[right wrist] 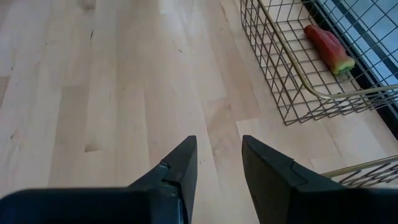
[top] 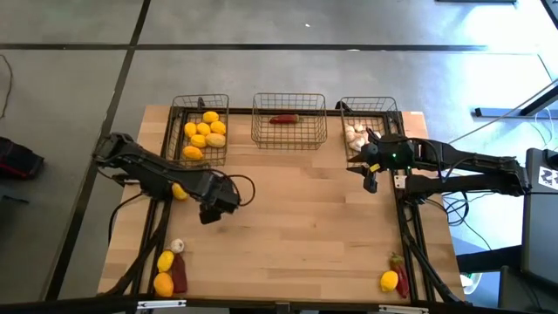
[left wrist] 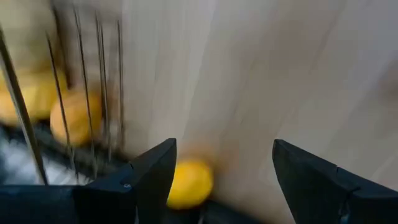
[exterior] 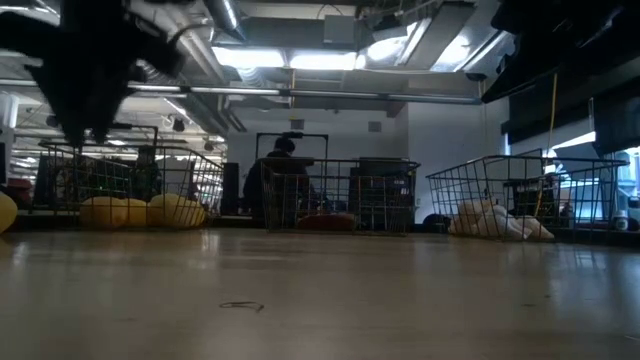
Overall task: Sort produce into baskets
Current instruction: Put the yellow lemon into the left gold wire basket
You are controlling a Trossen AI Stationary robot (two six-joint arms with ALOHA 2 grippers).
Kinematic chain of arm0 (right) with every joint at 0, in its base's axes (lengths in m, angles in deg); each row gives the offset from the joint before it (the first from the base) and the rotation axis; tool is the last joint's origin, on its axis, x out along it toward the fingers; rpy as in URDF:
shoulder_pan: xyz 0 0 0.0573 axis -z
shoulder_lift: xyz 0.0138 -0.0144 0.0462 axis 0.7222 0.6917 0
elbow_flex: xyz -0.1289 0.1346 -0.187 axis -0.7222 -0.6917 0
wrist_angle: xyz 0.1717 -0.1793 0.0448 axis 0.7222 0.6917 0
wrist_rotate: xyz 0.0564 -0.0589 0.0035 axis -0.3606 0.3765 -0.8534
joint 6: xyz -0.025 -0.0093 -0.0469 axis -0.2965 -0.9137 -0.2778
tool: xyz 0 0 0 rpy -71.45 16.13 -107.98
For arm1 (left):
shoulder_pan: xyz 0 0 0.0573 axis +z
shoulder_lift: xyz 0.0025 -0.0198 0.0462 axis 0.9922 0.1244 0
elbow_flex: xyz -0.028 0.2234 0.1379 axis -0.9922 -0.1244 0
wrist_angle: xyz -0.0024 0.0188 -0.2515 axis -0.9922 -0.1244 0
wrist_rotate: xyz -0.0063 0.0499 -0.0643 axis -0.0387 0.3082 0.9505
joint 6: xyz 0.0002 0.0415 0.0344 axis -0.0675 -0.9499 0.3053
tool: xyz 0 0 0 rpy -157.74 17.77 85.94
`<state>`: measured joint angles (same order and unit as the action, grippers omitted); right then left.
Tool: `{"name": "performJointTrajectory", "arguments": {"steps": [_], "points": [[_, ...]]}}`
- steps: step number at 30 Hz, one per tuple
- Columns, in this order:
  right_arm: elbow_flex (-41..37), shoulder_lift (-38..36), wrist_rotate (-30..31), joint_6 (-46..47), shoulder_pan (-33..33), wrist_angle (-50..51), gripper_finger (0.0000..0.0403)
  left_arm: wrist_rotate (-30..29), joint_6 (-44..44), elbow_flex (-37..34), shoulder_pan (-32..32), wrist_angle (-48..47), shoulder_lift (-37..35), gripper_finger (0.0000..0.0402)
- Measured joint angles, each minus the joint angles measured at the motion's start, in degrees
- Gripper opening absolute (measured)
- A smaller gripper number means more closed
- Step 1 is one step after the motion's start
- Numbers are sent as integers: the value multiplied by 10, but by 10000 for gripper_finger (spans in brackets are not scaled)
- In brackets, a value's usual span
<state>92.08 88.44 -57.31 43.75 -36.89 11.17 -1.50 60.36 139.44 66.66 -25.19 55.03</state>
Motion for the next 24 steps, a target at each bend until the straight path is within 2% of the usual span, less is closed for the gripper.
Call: {"name": "performJointTrajectory", "arguments": {"steps": [5, 12, 17, 24], "points": [[0, 0, 0, 0, 0, 0, 124, 21, 0, 0, 14, -57, 49, 257], [0, 0, 0, 0, 0, 4, 124, 31, -35, -4, 20, -58, 97, 256], [0, 0, 0, 1, 0, 14, 124, 64, -74, -44, 20, -60, 102, 256], [0, 0, 0, 1, 0, 13, 124, 70, -71, -105, 20, -59, 103, 256]]}}
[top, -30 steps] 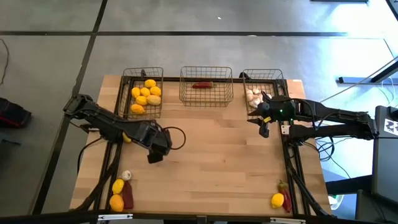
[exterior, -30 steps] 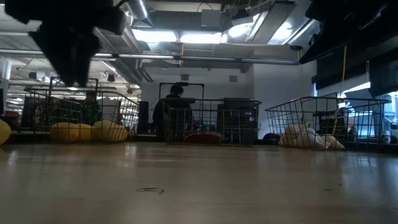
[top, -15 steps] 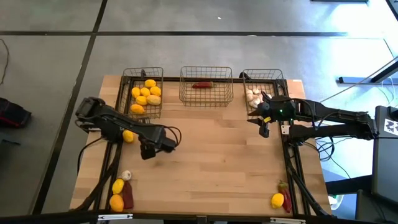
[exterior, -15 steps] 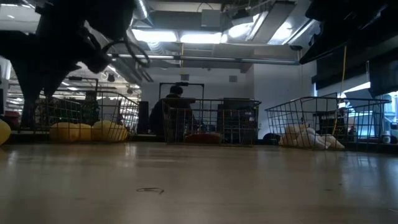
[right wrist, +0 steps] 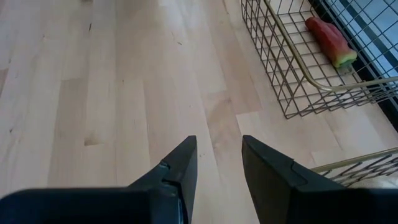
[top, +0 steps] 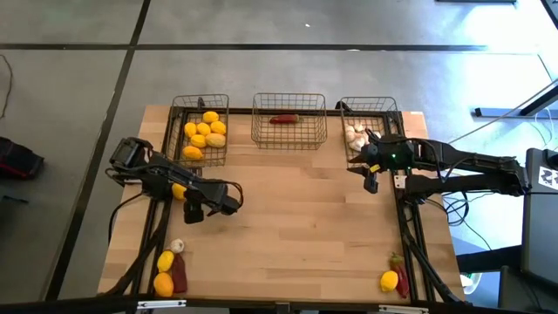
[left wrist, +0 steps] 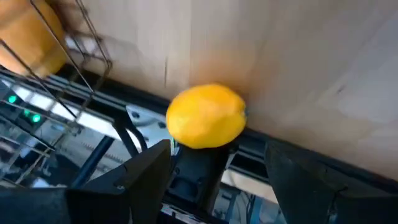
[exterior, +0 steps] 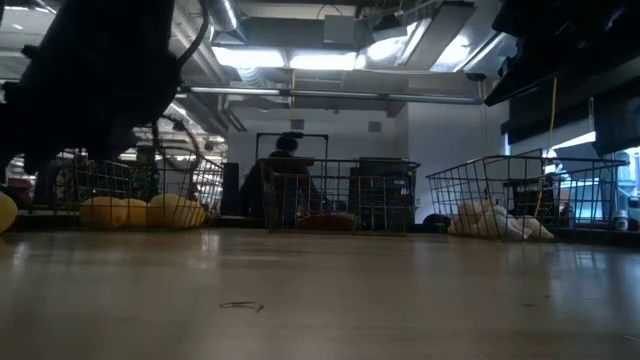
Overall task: Sort produce into baskets
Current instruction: Put the yellow lemon into the left gold wire basket
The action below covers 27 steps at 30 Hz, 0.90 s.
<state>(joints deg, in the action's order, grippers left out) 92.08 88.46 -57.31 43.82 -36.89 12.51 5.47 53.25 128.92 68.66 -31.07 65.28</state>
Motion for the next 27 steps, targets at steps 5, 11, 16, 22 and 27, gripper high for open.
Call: {"name": "performJointTrajectory", "arguments": {"steps": [5, 11, 16, 22, 27], "points": [[0, 0, 0, 0, 0, 0, 124, 35, 7, -45, 0, 21, 0, 256], [0, 0, 0, 1, 0, -1, 124, 55, 10, -69, 0, 20, 6, 254], [0, 0, 0, 2, 0, -3, 124, 37, 6, -70, 7, 18, 43, 244], [0, 0, 0, 4, 0, 1, 124, 32, -62, -71, 15, 14, 122, 229], [0, 0, 0, 4, 0, 2, 124, 23, -91, -71, 16, 33, 165, 217]]}}
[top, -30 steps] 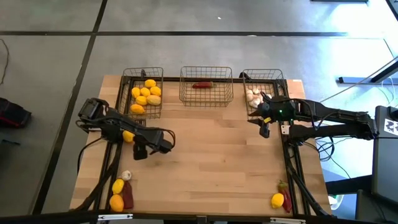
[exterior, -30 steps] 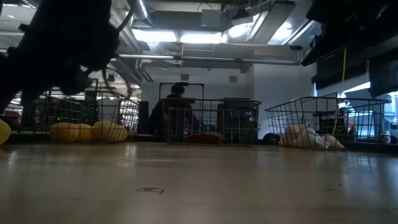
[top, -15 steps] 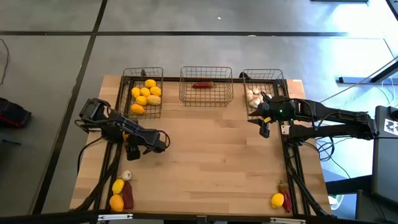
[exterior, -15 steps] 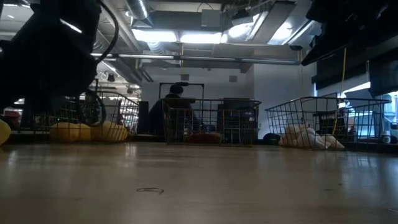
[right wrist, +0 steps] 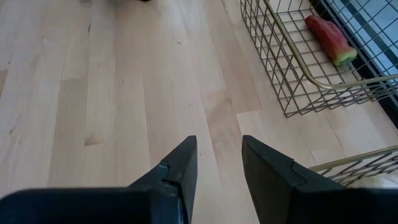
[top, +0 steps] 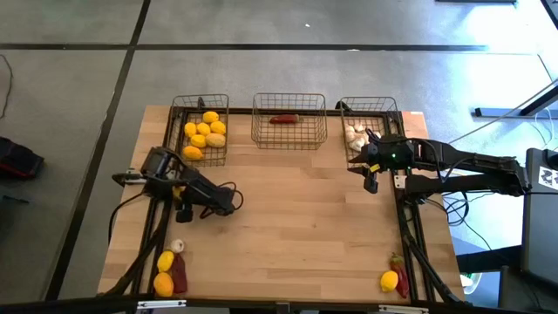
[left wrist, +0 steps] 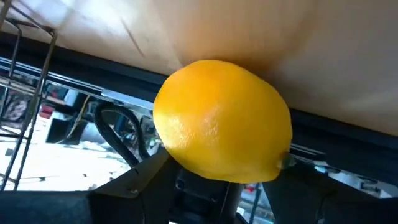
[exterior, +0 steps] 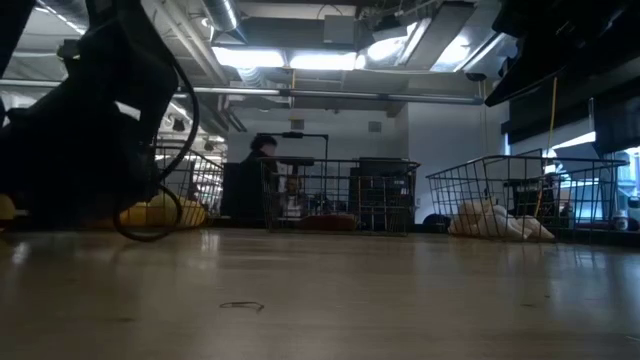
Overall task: Sort produce into baskets
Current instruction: Put the yellow lemon into the left gold wire basket
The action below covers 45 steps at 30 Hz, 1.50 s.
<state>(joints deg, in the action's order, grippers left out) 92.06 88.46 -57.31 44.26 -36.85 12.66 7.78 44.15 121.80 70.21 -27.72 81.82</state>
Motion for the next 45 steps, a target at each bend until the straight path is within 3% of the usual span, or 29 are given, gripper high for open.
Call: {"name": "performJointTrajectory", "arguments": {"steps": [11, 24, 39, 45], "points": [[0, 0, 0, 0, 0, -2, 124, -12, -40, 32, -29, 3, -21, 205], [0, 0, -3, 0, 0, -2, 124, -38, -41, 124, -60, 68, -121, 202], [0, 0, -16, 0, 0, -1, 124, -12, 73, 134, -54, 78, -200, 203], [0, 0, -16, 1, 0, -1, 124, -13, 154, 134, -68, 116, -268, 203]]}}
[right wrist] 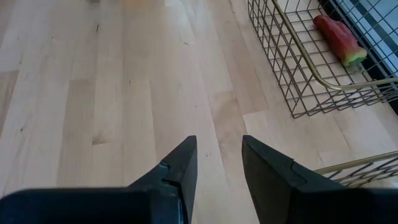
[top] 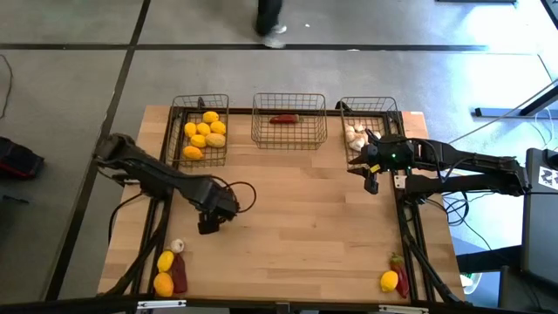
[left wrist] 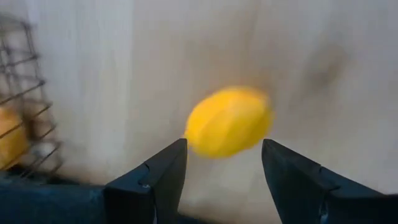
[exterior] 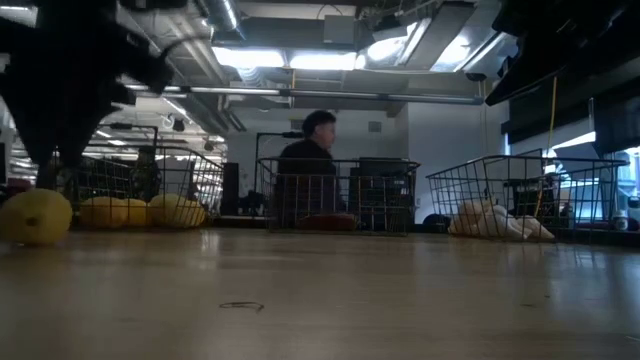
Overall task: Sort produce into baskets
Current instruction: Put the yellow lemon into the left gold wire basket
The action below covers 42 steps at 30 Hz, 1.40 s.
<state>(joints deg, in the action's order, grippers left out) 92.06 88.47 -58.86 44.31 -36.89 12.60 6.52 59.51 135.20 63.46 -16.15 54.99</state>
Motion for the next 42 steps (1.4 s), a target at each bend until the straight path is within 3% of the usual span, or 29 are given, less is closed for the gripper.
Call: {"name": "performJointTrajectory", "arguments": {"steps": [8, 21, 35, 42], "points": [[0, 0, 0, 0, 0, 0, 124, -63, 82, 0, -33, 61, -79, 203], [0, 0, 0, 0, 0, -1, 124, -77, 50, 0, -29, 89, -82, 211], [0, 0, 0, 0, 0, -1, 124, -56, 29, -1, -36, 45, -82, 366], [0, 0, 0, -1, 0, 0, 124, -46, 34, -1, -48, 73, -81, 392]]}}
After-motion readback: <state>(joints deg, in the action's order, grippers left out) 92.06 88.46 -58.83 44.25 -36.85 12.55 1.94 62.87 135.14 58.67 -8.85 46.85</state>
